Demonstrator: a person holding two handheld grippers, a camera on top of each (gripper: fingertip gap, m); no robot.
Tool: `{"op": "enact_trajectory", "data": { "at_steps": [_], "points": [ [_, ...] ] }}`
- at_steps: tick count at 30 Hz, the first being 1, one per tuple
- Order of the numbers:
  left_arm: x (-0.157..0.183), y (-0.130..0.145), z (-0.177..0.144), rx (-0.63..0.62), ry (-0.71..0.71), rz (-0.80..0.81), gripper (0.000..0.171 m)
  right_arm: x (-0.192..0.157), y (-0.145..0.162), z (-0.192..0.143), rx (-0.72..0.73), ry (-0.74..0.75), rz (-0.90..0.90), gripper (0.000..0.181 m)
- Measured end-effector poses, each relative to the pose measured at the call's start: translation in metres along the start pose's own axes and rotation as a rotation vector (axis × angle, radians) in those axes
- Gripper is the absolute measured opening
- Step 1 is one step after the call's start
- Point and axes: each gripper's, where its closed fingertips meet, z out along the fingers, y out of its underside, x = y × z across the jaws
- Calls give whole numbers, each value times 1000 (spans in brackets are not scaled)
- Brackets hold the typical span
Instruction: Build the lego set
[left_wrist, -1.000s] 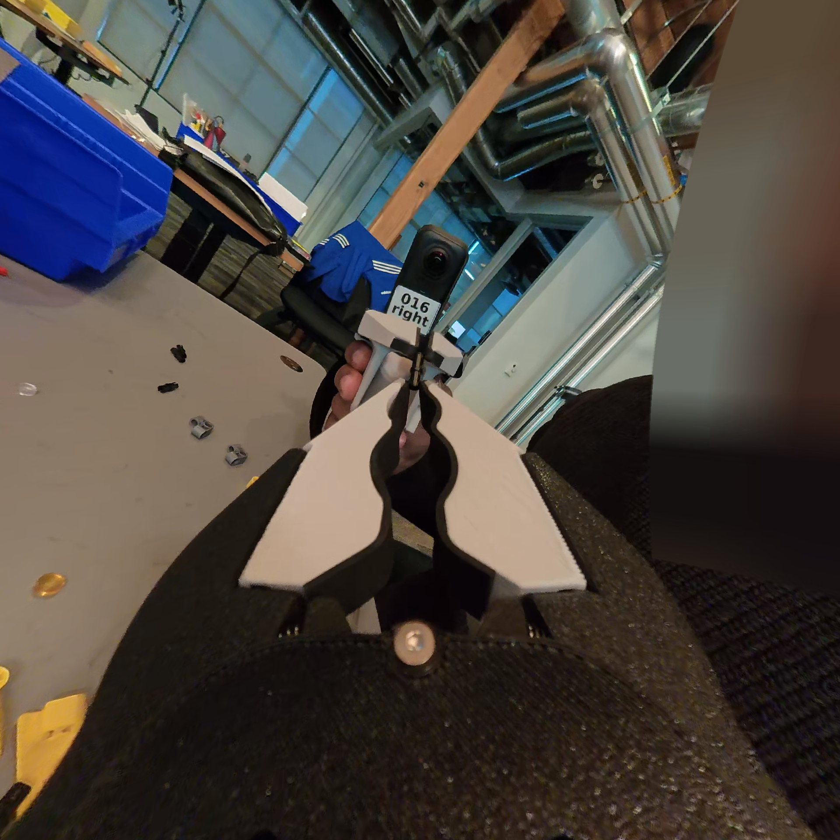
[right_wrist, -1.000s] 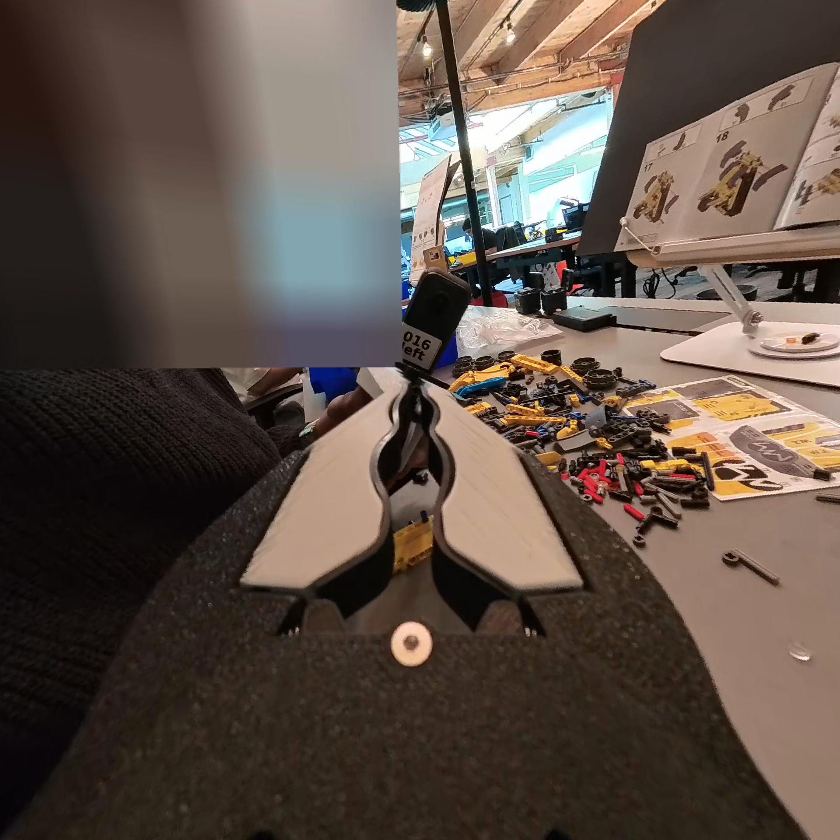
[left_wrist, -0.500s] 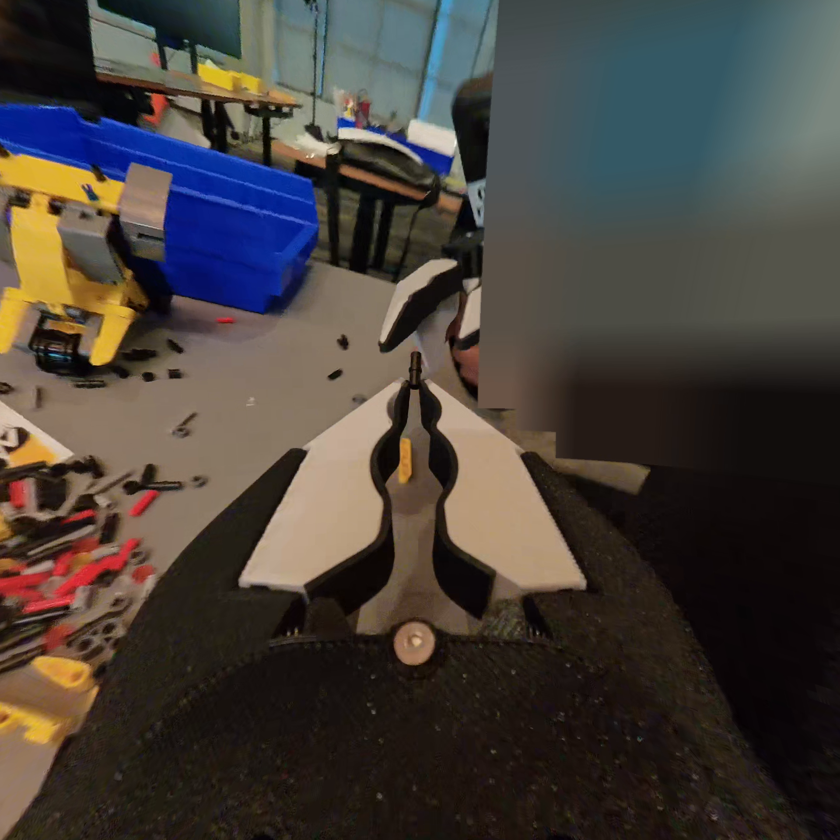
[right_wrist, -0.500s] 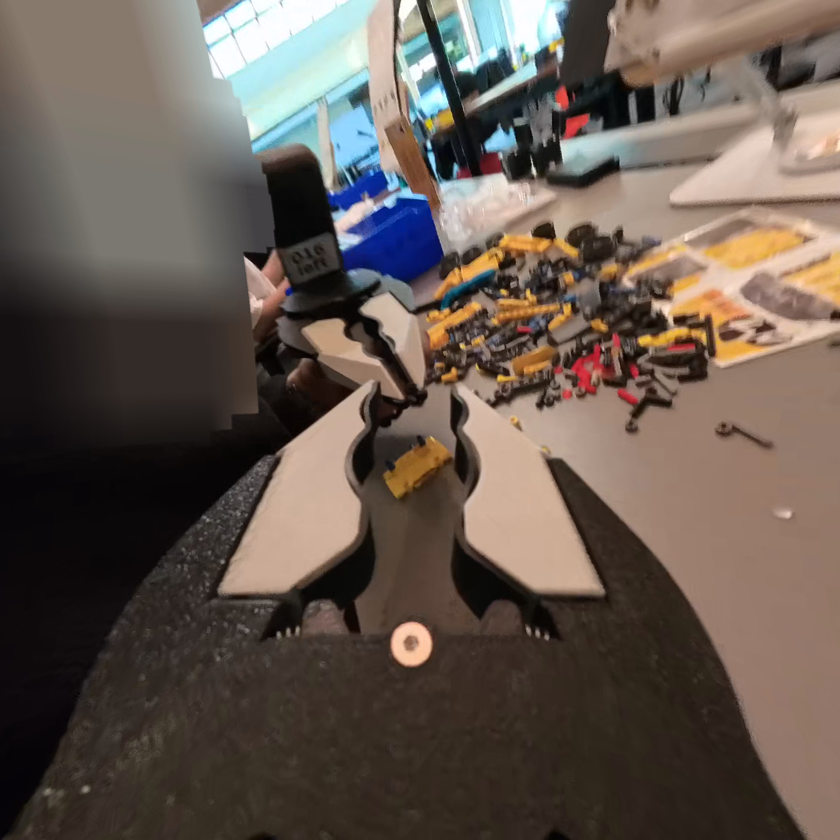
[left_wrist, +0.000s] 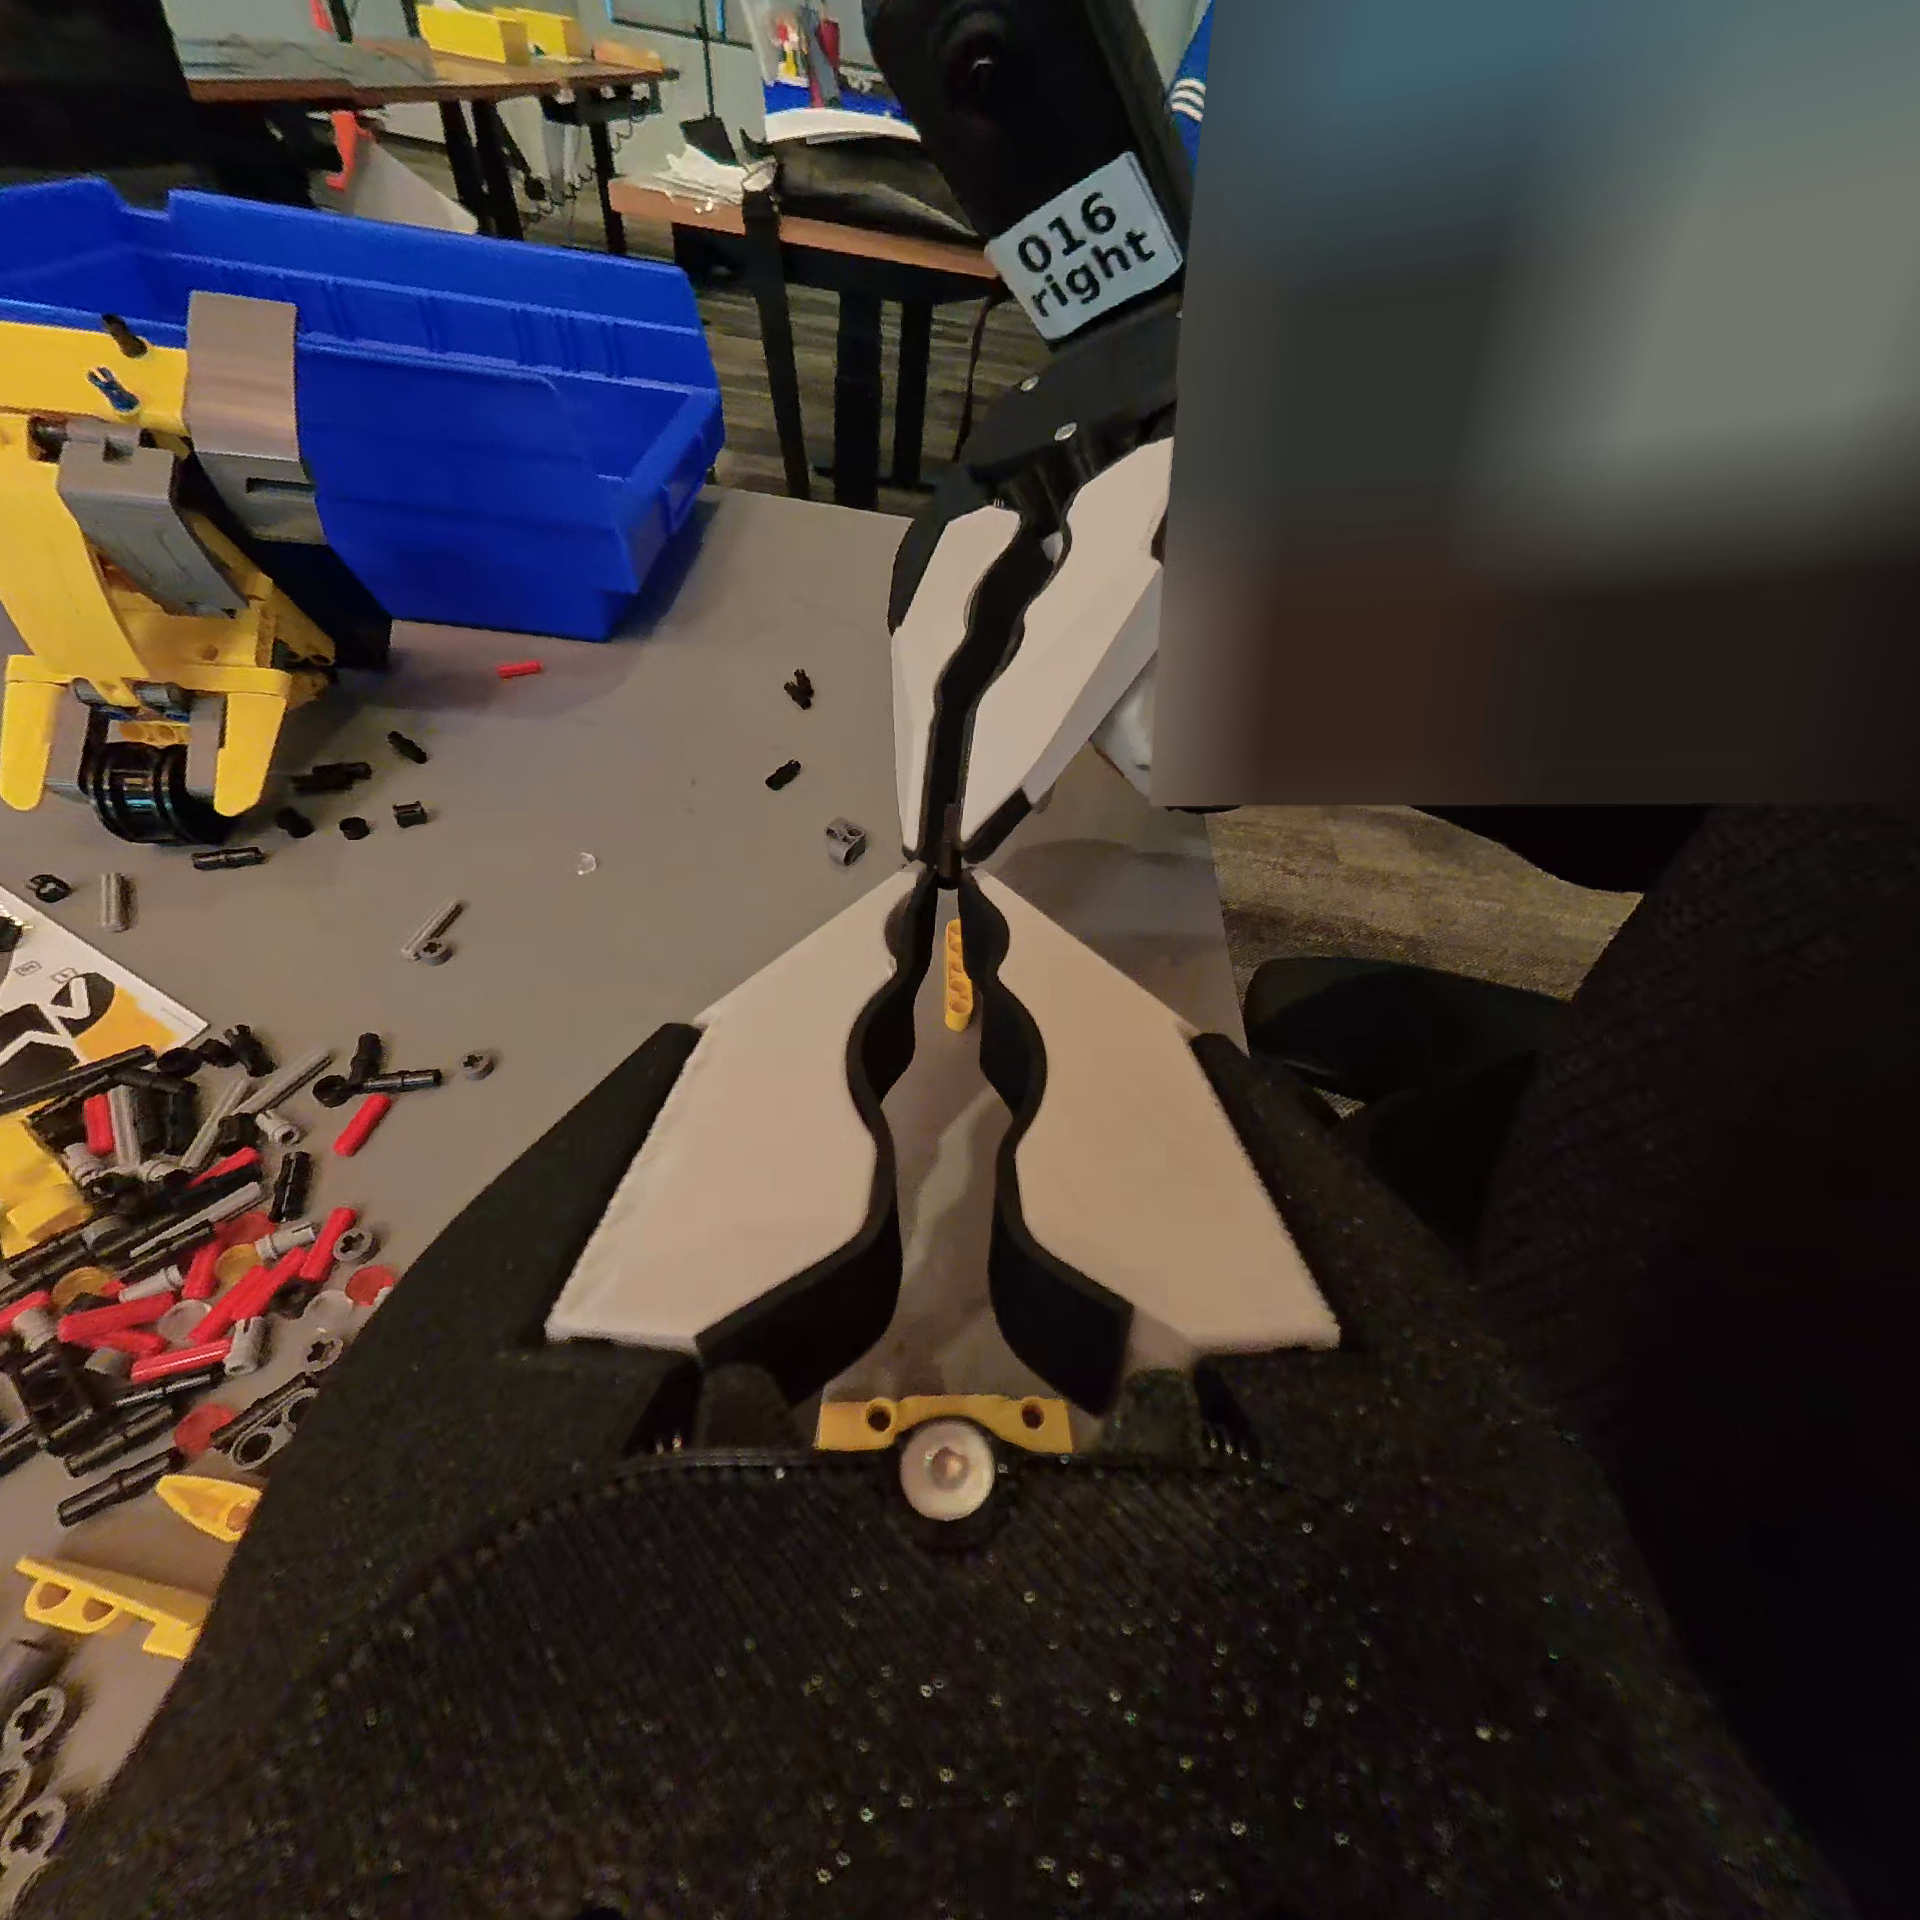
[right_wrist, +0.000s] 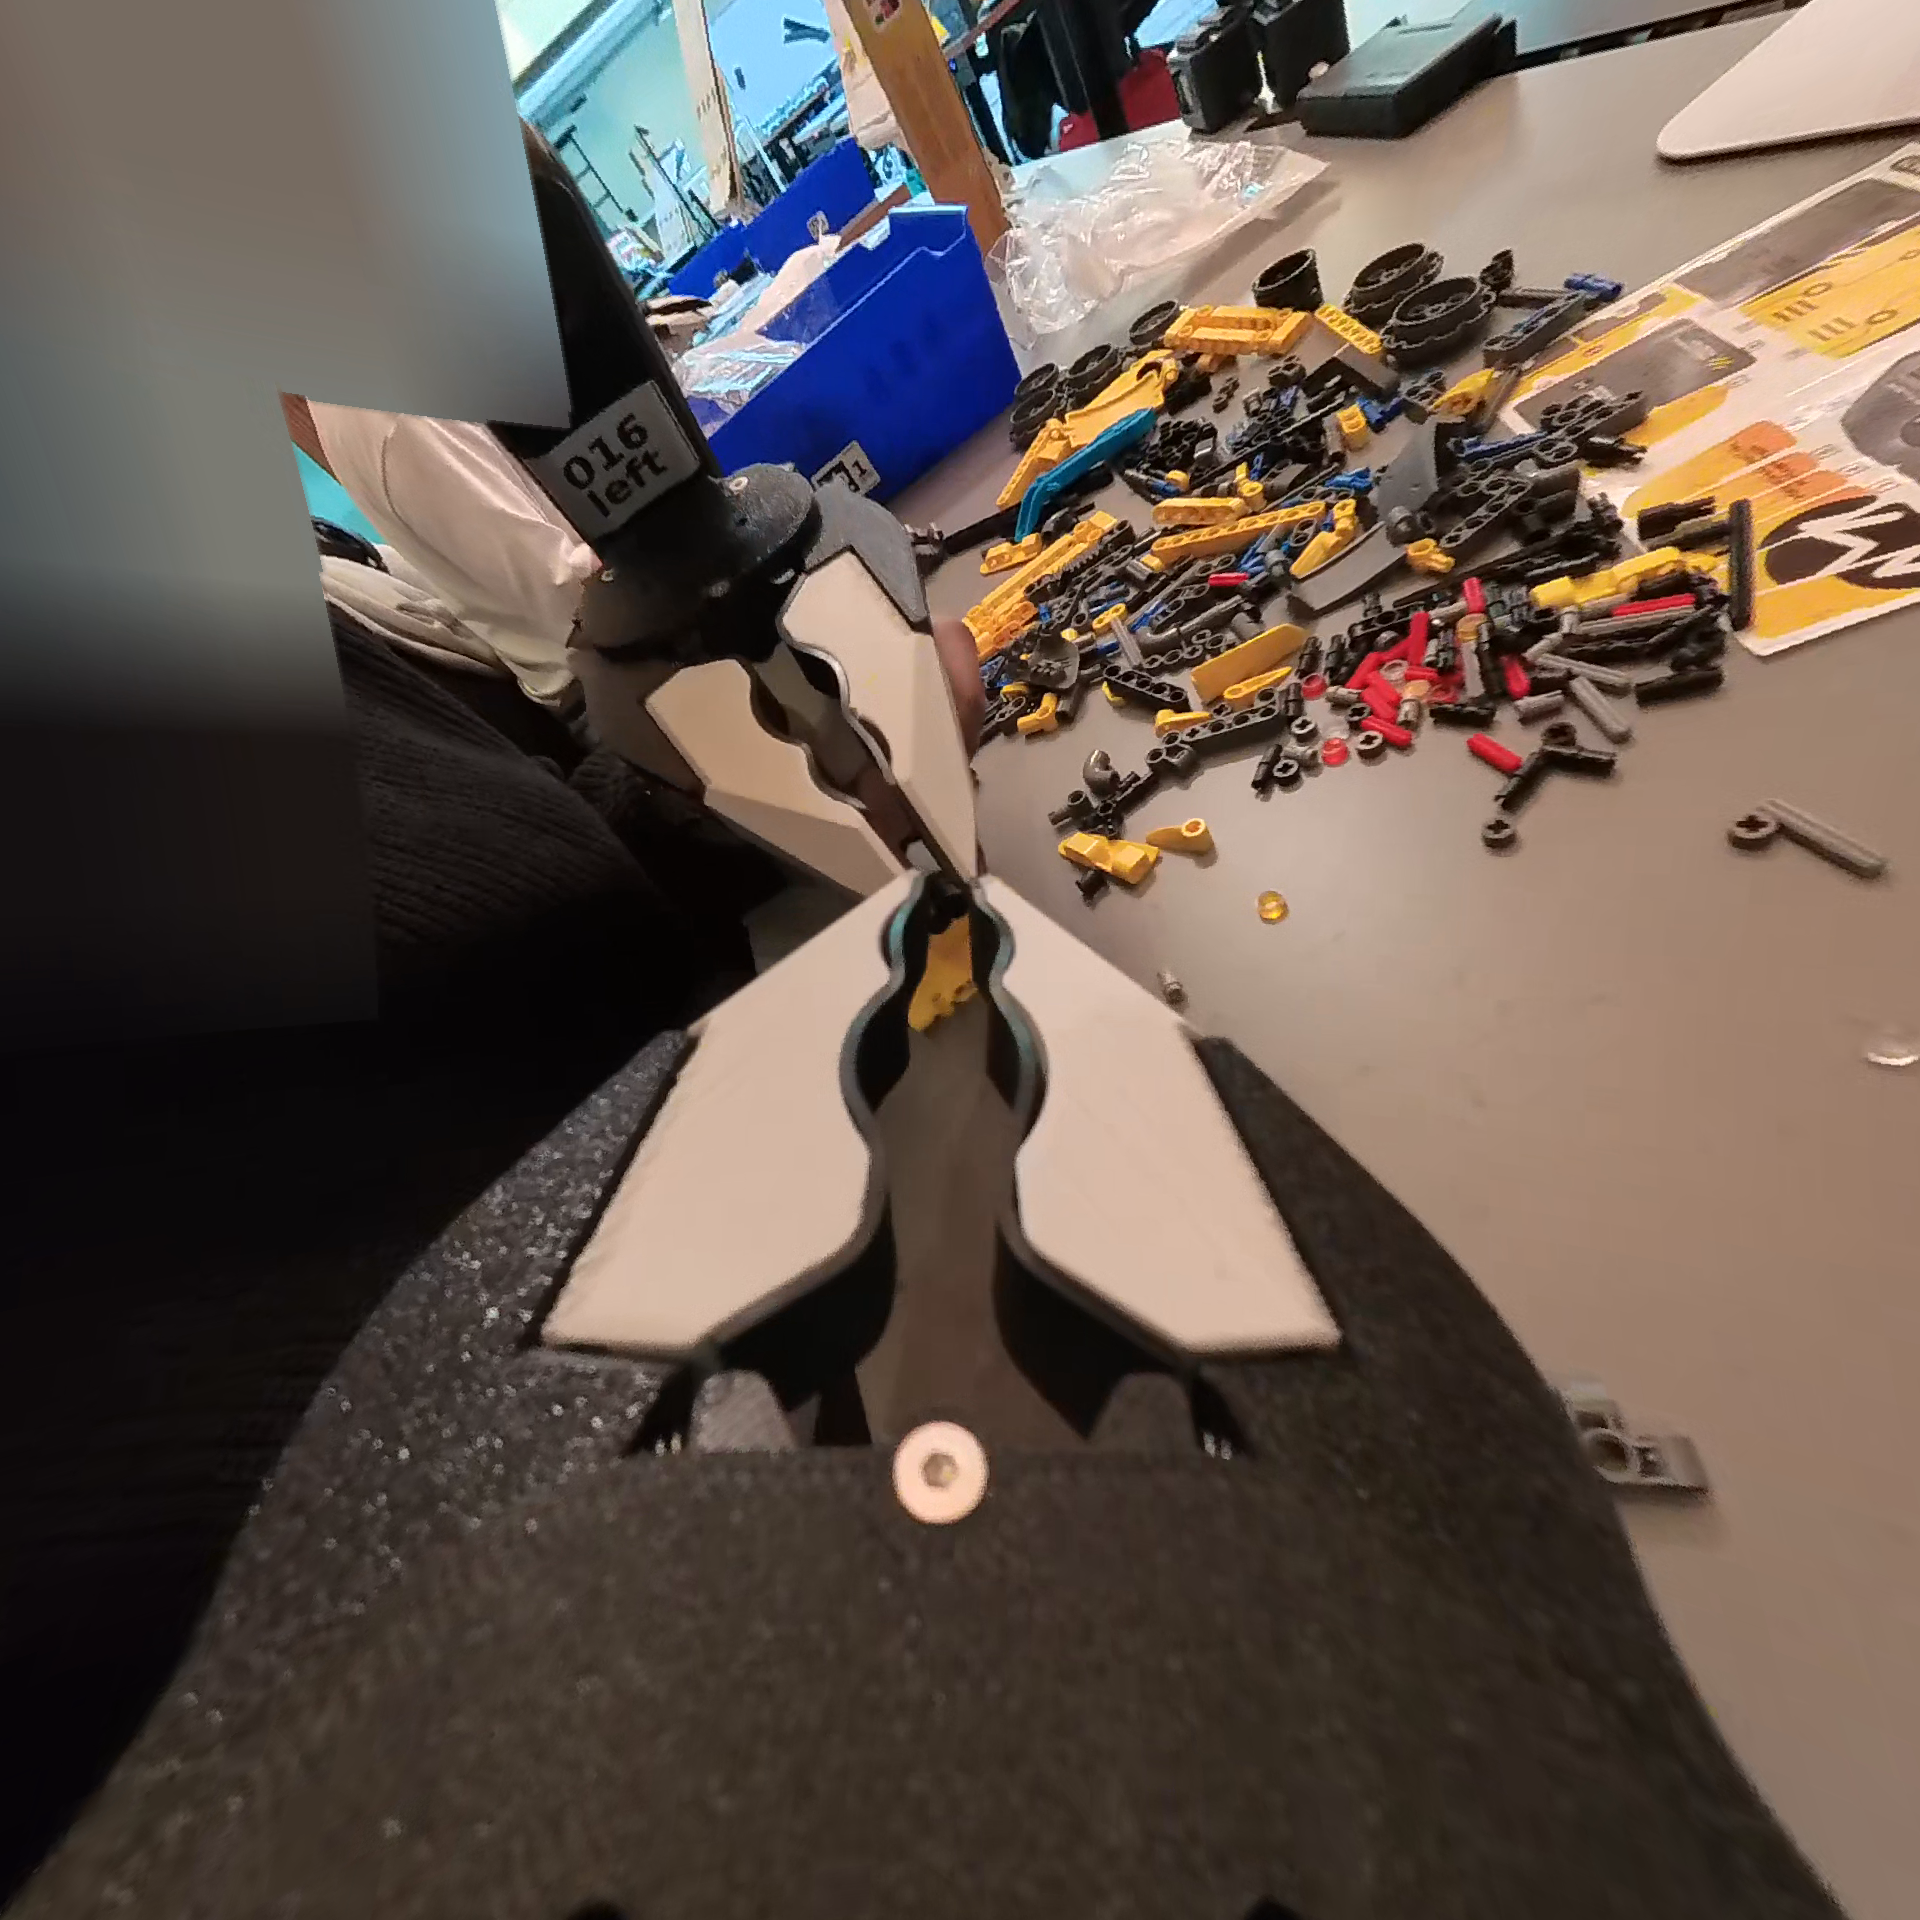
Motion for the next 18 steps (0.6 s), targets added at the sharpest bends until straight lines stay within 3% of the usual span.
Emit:
{"op": "enact_trajectory", "data": {
  "at_steps": [5,8,12,18],
  "points": [
    [-3,1,-1,-1,-6,-9,4,0,-2,1,-28,48,-62,4],
    [-11,3,-5,4,-36,-45,30,4,-11,-5,-12,92,-79,4],
    [-22,-2,-16,62,-57,-116,35,13,-14,-13,-19,164,-86,4],
    [-28,-13,-28,151,-38,-212,38,13,-10,3,-55,163,-101,4]
  ]
}}
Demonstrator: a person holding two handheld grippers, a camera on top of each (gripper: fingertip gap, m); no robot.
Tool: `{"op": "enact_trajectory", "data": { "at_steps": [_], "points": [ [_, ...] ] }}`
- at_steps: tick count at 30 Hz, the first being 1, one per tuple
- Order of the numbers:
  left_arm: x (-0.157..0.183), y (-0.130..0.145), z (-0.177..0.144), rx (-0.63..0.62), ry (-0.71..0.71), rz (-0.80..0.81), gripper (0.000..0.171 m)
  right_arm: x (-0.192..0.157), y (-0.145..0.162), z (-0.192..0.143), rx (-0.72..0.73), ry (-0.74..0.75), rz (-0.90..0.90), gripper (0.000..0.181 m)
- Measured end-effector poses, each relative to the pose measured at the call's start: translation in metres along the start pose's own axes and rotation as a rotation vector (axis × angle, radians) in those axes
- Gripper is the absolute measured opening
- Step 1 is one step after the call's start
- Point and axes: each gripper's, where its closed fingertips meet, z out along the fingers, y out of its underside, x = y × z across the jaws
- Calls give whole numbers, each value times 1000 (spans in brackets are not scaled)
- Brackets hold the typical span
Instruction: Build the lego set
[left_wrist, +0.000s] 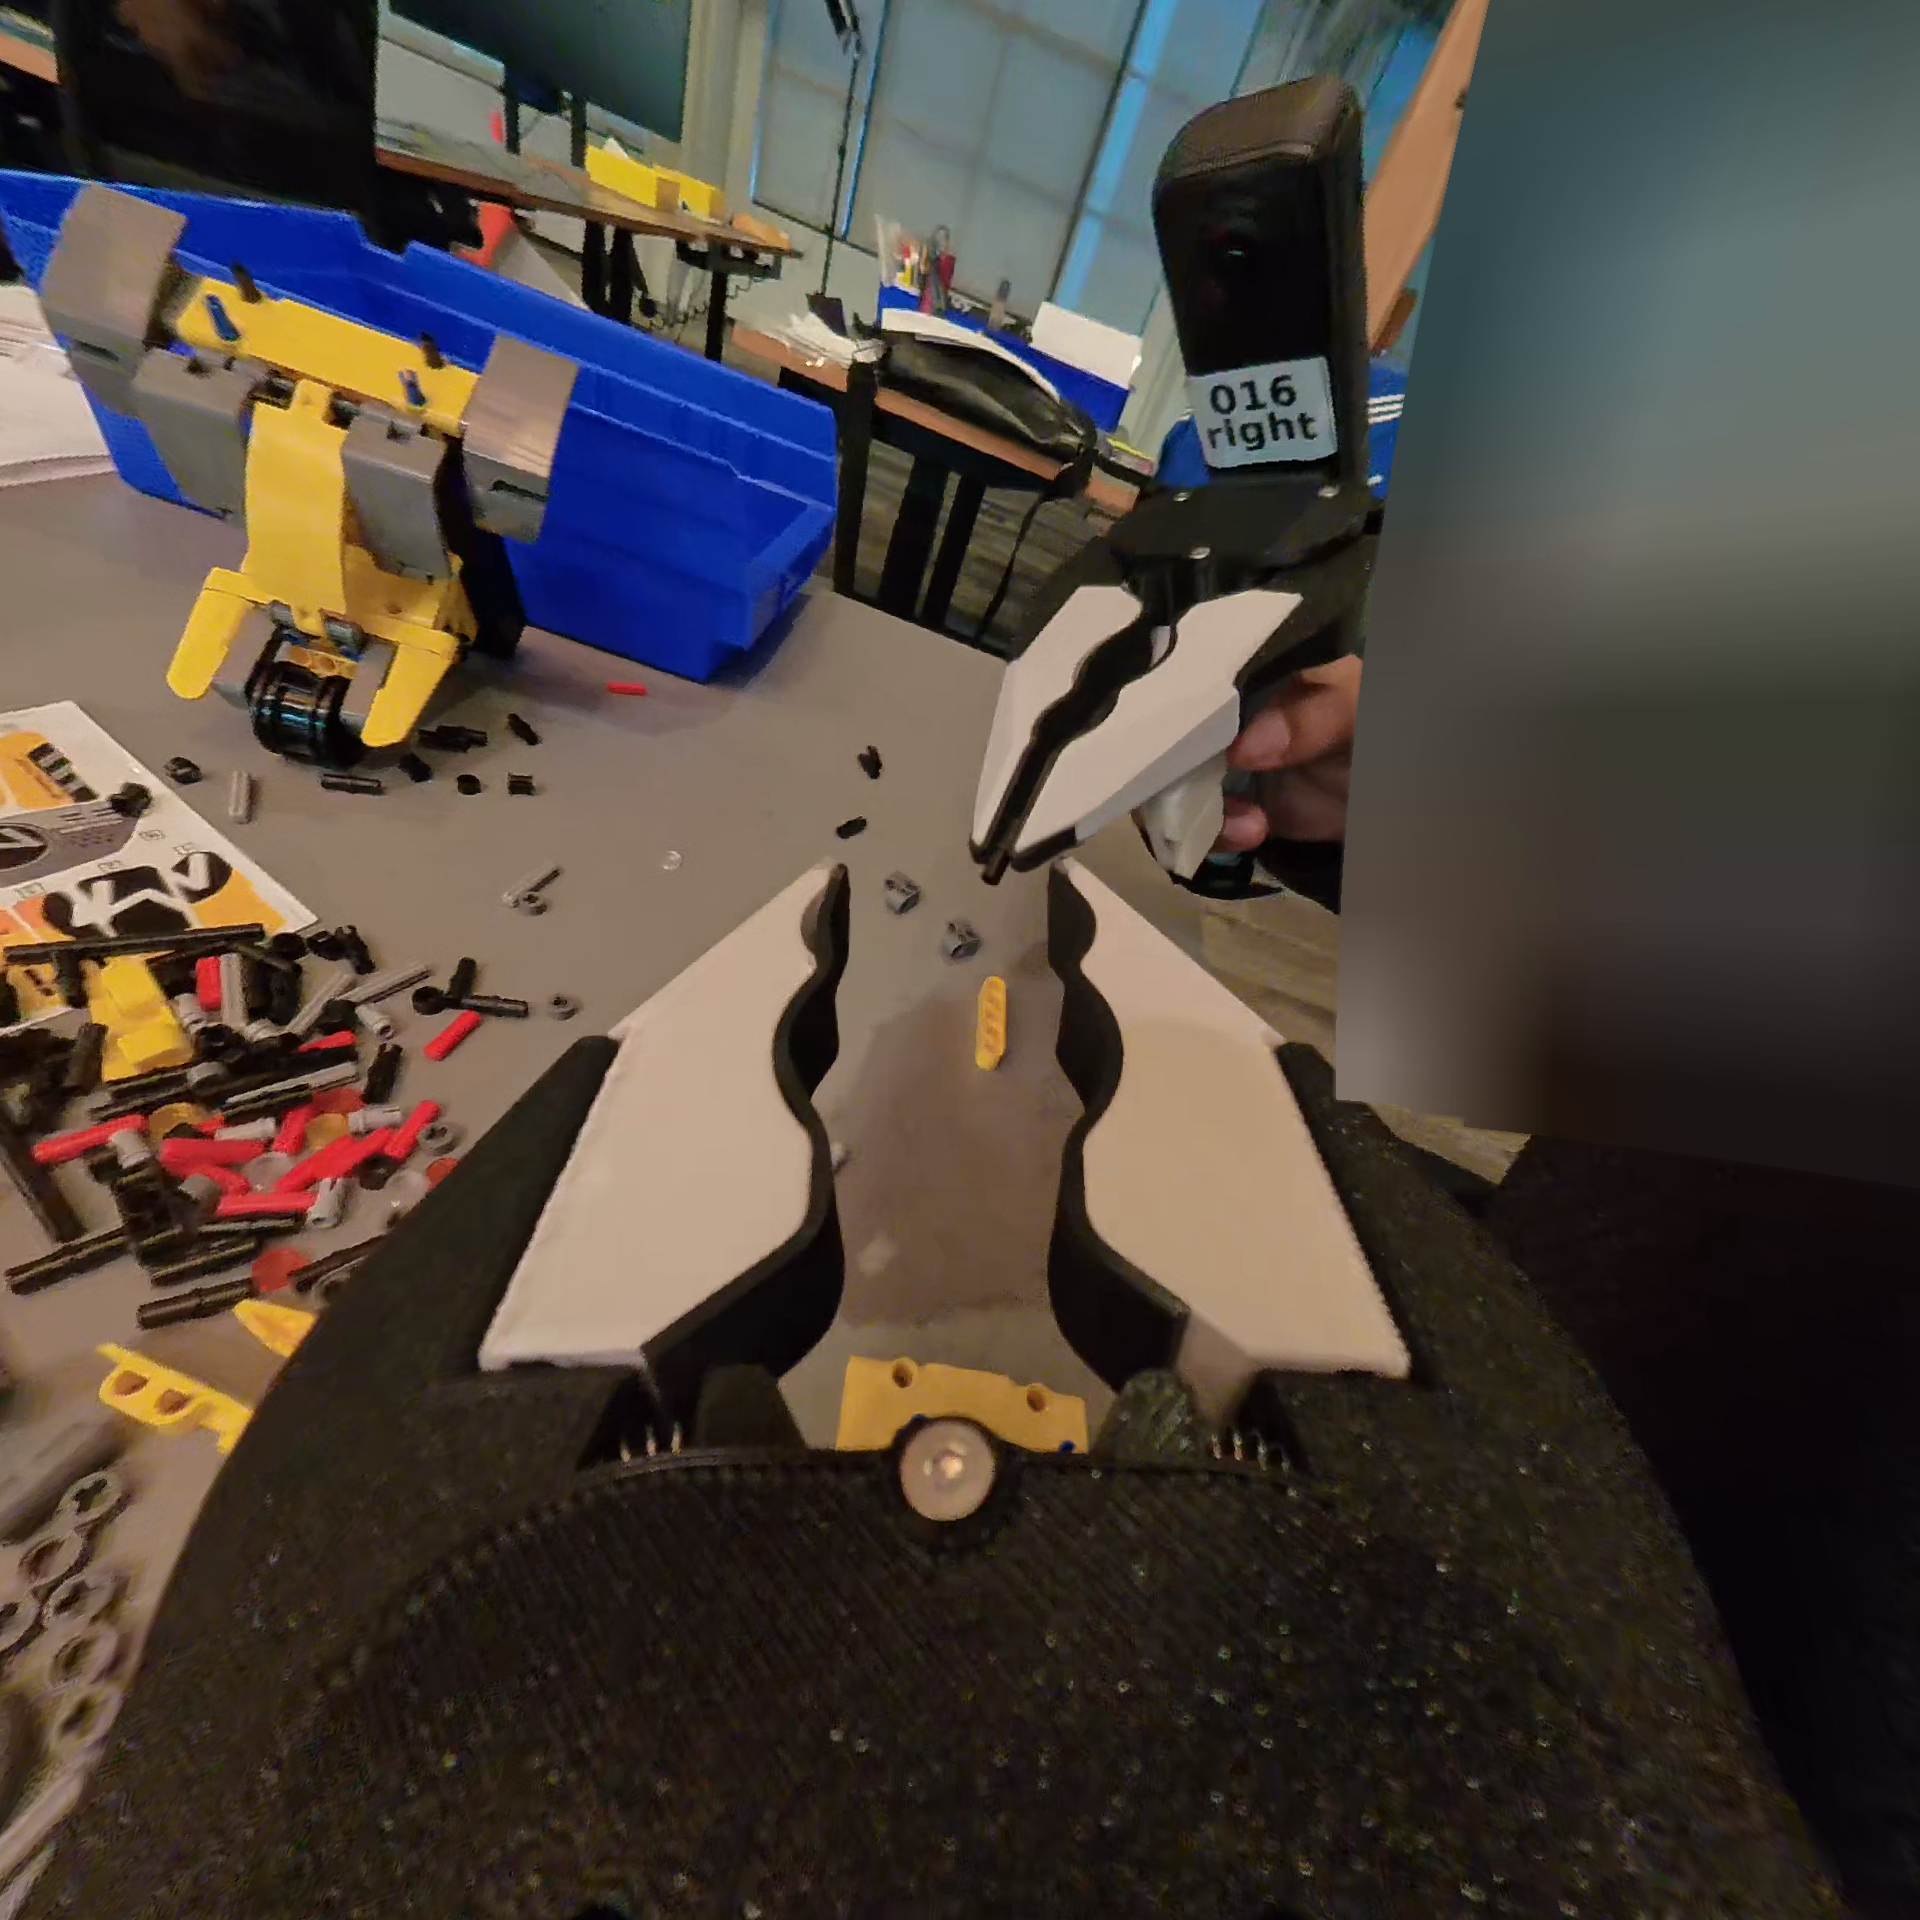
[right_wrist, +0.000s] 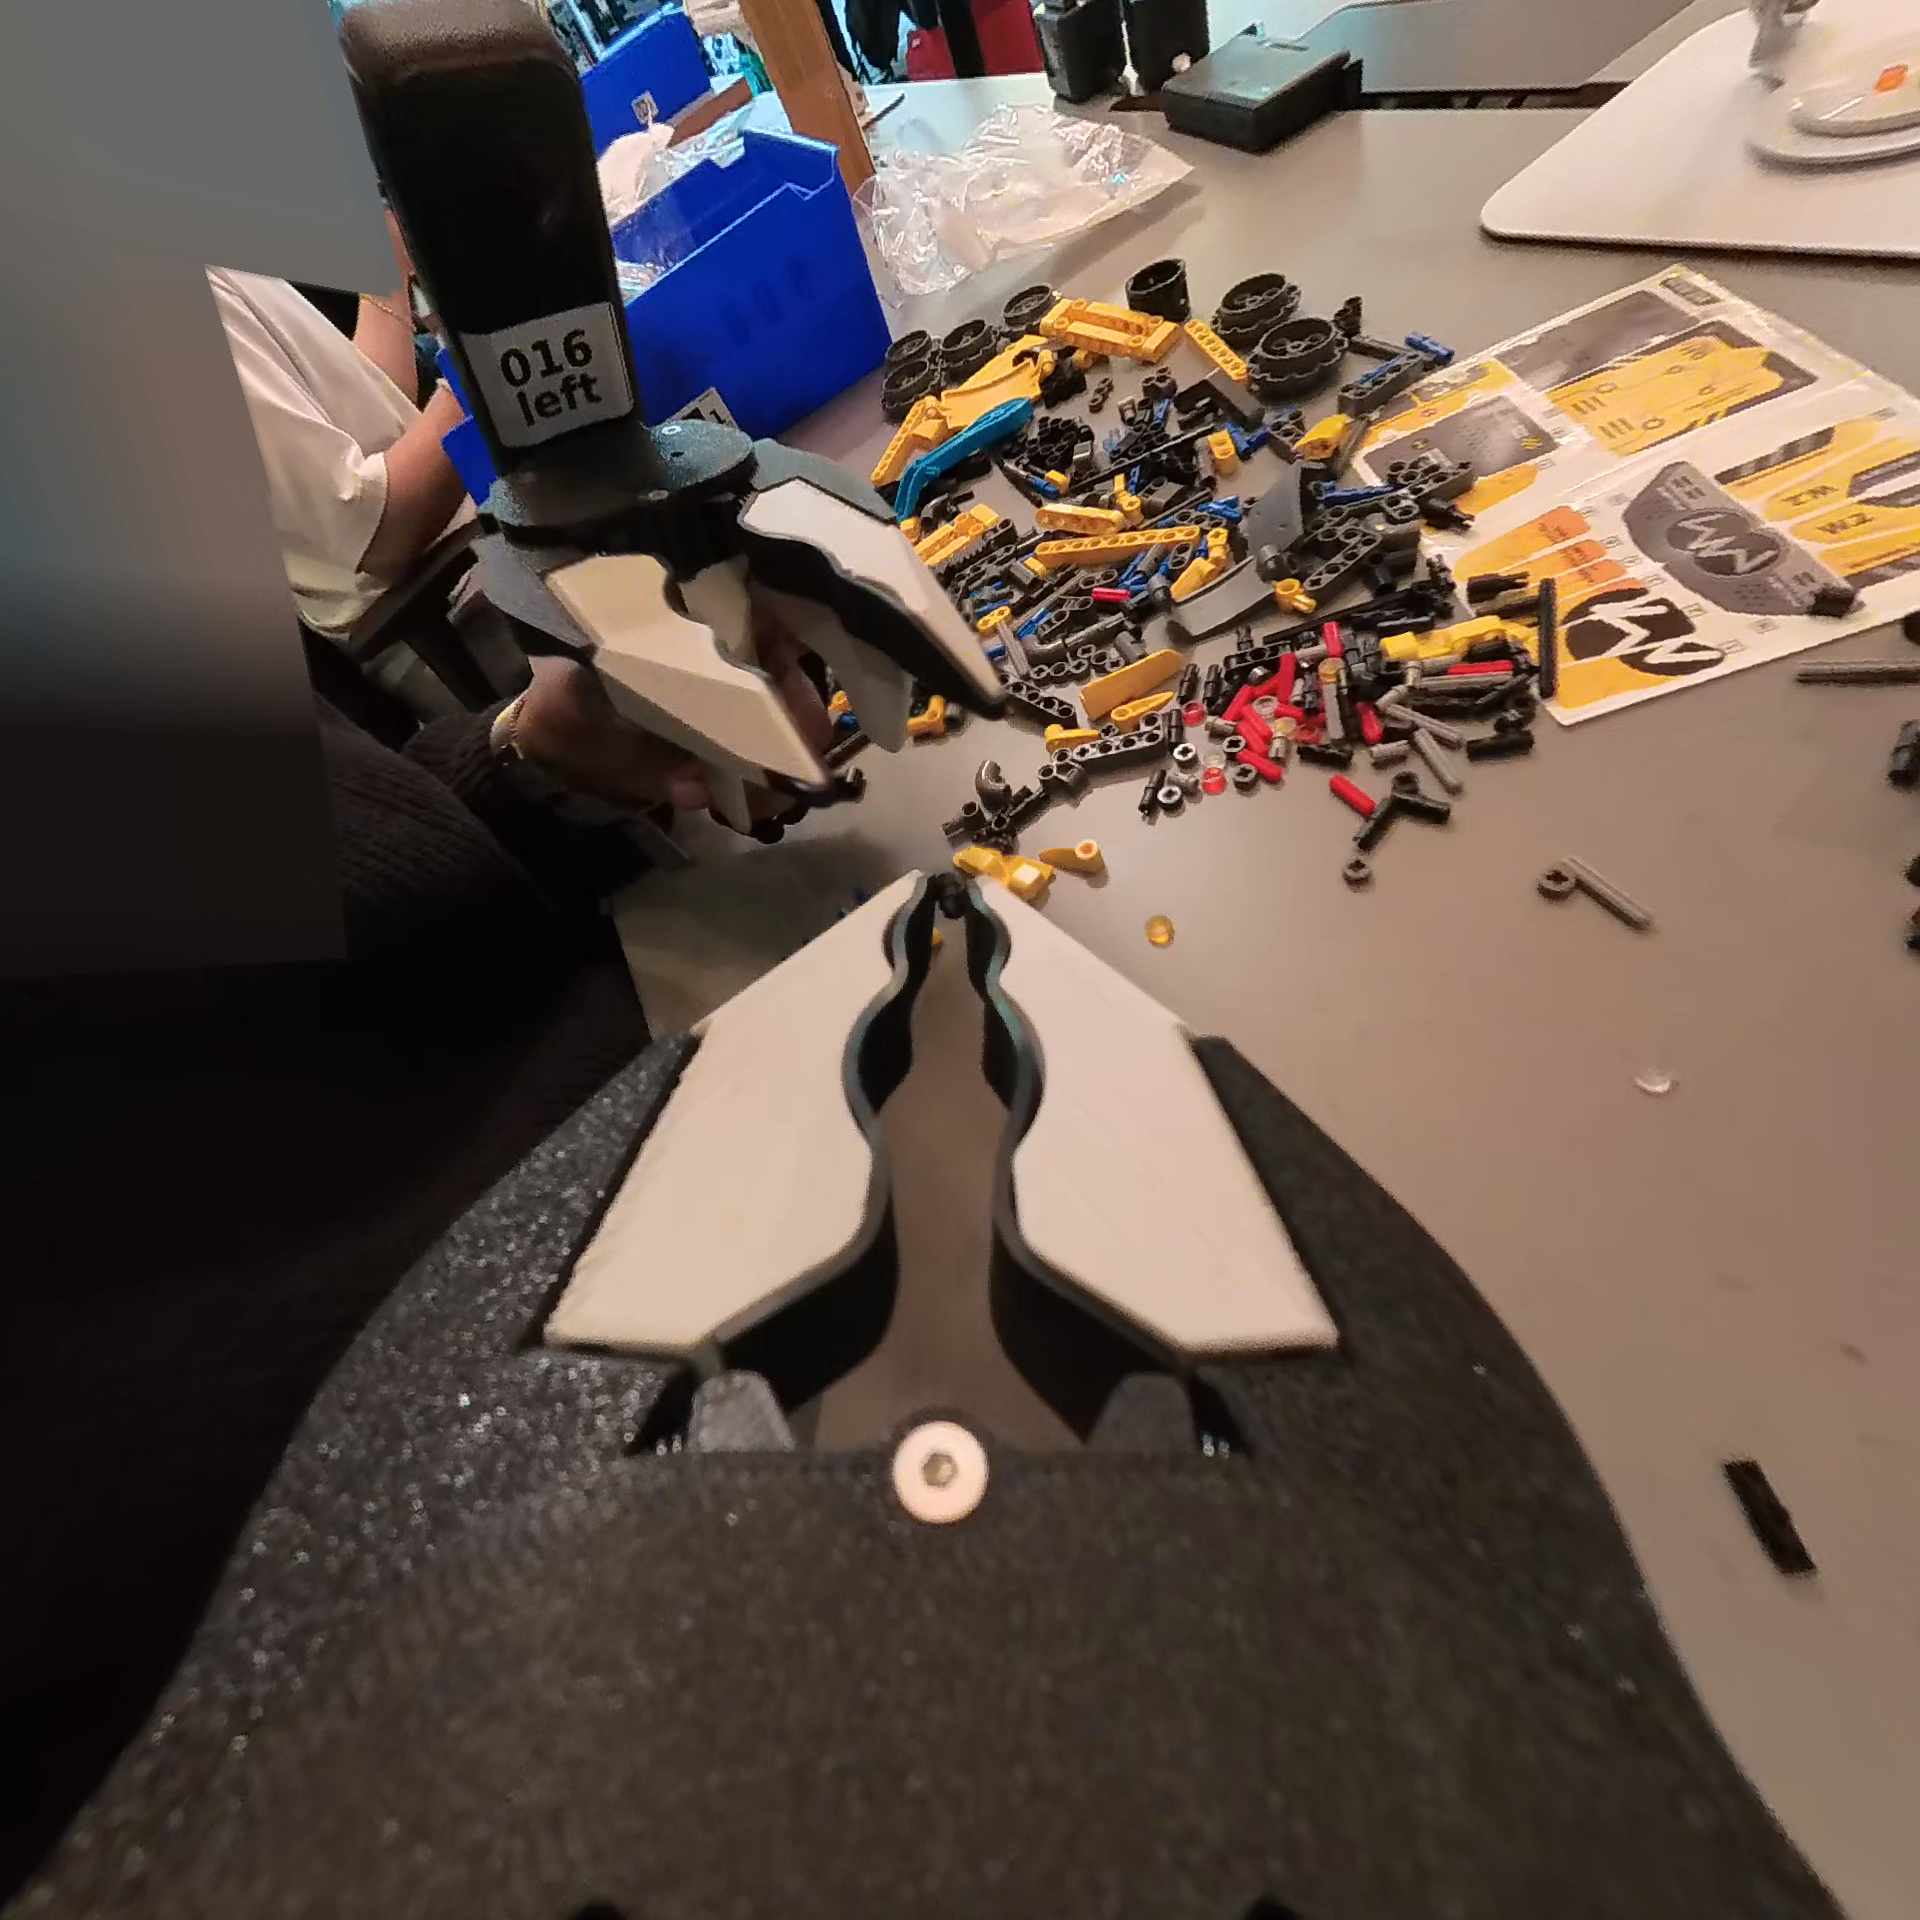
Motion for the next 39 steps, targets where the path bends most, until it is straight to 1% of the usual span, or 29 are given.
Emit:
{"op": "enact_trajectory", "data": {
  "at_steps": [4,6,10,13,17,32,35,37,39],
  "points": [
    [-16,1,-5,-3,-97,10,38,-4,-5,9,6,-8,-35,4],
    [-20,-2,-7,17,-112,-2,38,-5,-6,11,11,-11,-49,4],
    [-24,-8,-11,59,-116,-35,40,-3,-3,12,14,-11,-56,4],
    [-25,-12,-12,81,-121,-40,40,1,-4,10,42,-22,-34,4],
    [-27,-11,-12,83,-120,-46,41,3,-8,8,77,-29,-21,4],
    [-26,-12,-12,94,-115,-56,39,3,-9,6,92,-30,-14,4],
    [-27,-13,-13,95,-115,-59,39,0,-5,3,88,-70,51,4],
    [-27,-14,-16,103,-117,-58,40,6,2,-4,59,-44,97,4],
    [-28,-16,-18,115,-128,-58,39,15,12,-14,5,26,100,4]
  ]
}}
